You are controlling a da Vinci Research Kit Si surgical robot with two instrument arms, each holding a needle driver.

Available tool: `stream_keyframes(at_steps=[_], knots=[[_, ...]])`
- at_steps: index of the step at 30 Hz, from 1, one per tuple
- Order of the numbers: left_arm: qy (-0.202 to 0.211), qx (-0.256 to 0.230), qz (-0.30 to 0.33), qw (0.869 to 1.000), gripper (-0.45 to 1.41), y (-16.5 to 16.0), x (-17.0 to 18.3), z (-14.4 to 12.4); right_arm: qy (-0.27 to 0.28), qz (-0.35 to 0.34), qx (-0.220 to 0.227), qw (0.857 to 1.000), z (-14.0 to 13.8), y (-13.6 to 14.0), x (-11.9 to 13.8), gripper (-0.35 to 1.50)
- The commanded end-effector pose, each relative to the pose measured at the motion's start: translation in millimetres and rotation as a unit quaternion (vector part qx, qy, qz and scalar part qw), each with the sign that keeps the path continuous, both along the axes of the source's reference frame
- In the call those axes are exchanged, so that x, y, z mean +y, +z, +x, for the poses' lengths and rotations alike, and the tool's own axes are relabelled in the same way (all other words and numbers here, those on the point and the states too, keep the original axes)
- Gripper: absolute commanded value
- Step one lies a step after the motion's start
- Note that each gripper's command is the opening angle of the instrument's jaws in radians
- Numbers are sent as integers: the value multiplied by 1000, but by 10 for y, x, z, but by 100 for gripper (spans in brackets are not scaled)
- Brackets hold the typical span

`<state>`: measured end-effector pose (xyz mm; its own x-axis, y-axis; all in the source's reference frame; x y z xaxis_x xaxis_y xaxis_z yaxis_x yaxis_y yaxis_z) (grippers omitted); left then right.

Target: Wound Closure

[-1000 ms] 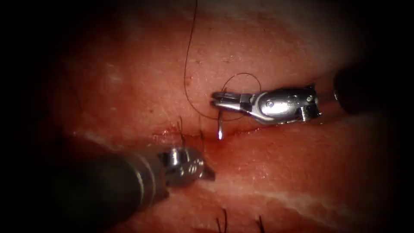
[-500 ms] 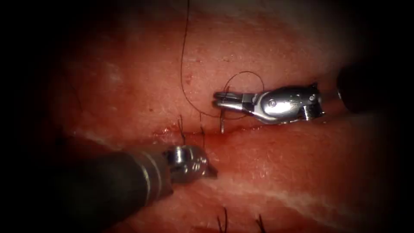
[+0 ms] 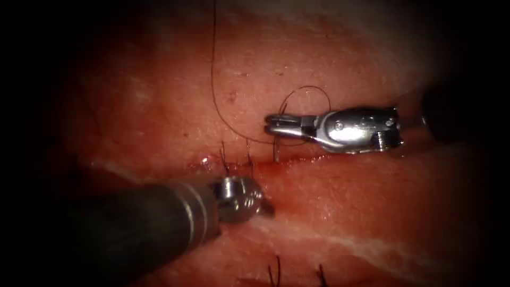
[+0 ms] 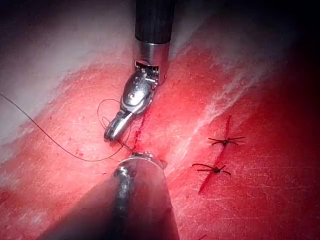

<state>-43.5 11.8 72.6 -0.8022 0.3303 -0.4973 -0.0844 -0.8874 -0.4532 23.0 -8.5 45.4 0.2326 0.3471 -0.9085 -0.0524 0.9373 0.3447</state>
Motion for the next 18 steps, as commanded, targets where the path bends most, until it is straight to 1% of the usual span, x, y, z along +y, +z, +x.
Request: stream_keyframes(at_steps=[1, 5, 9, 14, 18], knots=[[-1, -3, 1, 1000, -45, 4, -5, -7, 4, 16, -3, 1000, 3, 4, -13, -35], [-6, -10, -1, 1000, -45, 1, -6, -7, 10, 43, -13, 999, 4, 3, -15, -35], [-10, -20, -7, 1000, -45, 1, -6, -7, 14, 54, -15, 998, 6, 2, -16, -35], [-26, -31, -16, 999, -45, 2, -6, -4, 17, 66, -19, 997, 12, 2, -16, -35], [-35, -35, -26, 998, -45, 4, -4, 0, 18, 68, -20, 997, 13, -1, -12, -35]])
